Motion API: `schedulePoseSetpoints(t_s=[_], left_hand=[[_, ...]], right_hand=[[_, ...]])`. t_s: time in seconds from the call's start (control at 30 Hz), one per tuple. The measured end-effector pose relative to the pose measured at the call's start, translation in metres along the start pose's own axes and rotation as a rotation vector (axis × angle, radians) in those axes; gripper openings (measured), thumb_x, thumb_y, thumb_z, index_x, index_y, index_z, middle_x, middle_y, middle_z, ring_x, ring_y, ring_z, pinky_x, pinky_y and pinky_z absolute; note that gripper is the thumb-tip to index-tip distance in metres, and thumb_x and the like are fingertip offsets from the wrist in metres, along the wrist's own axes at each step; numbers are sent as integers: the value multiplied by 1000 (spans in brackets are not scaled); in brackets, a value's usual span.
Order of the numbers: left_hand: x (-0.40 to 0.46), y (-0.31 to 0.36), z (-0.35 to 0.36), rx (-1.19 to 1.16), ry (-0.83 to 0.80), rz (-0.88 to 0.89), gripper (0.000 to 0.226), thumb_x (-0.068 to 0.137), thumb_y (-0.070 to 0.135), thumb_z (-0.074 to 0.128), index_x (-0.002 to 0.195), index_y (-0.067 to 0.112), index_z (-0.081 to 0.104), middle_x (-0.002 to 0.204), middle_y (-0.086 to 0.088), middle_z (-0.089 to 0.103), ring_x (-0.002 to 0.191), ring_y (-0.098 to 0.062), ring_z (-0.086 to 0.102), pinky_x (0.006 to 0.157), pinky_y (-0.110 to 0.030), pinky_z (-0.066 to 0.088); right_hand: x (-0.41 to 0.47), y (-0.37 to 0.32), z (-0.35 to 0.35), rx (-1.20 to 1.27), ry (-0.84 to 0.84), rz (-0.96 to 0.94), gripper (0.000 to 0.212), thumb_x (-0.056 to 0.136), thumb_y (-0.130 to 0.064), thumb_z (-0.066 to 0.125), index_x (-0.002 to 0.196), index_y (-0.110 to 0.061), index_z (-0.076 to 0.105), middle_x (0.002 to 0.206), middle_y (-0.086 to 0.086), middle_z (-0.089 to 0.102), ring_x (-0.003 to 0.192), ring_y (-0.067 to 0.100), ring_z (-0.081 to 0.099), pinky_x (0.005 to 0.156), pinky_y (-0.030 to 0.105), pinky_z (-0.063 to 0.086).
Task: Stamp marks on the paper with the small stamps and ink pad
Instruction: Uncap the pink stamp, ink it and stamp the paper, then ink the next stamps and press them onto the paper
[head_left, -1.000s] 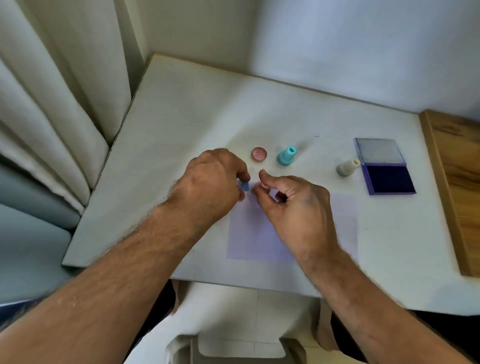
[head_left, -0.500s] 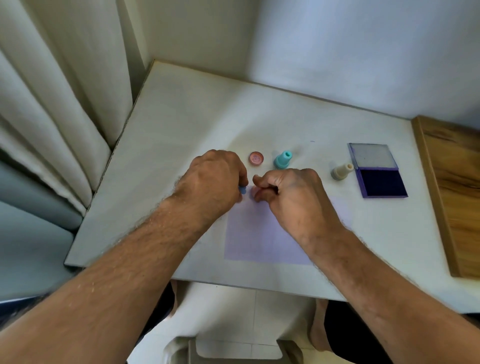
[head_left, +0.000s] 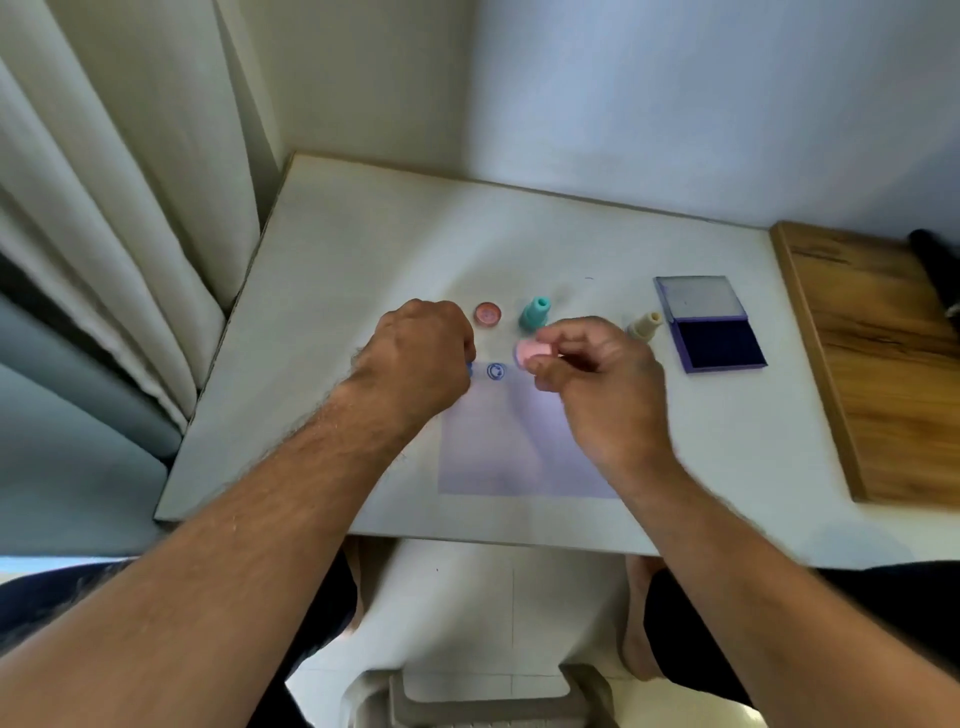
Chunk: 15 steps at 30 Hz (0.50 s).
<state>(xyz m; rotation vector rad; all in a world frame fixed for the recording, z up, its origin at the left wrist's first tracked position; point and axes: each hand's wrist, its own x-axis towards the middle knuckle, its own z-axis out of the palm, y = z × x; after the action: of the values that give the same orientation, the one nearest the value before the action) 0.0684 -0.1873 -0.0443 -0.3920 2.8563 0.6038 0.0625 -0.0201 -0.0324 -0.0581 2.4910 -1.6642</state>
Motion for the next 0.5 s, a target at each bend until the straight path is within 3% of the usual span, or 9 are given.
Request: schedulePoseSetpoints(t_s=[0.17,0.37,0.5], left_hand=[[-2,4,-2,28,1,13,15,80,22,65,93,26,72,102,-2,70,92,-25,65,75,-30,53],[6,9,-8,13,96,-52,36,78,49,67,105,26,69,101,1,68,95,-23,63,82,-34,55],[15,12,-9,-76,198,-73,30,83,52,62,100,28,71,92,2,70,90,-24,64,77,-43,58]], right_hand=[[-12,-2,-45,279,111,207,18,74,-7,83,89,-7,72,85,12,74,70,18,70,71,29,59],[-9,8,-60,328,106,281,17,74,-7,82,88,-10,72,94,17,73,87,29,72,74,30,59],[-3,11,-57,377,79,312,17,76,-2,79,89,-10,73,93,15,73,89,29,73,74,30,60]])
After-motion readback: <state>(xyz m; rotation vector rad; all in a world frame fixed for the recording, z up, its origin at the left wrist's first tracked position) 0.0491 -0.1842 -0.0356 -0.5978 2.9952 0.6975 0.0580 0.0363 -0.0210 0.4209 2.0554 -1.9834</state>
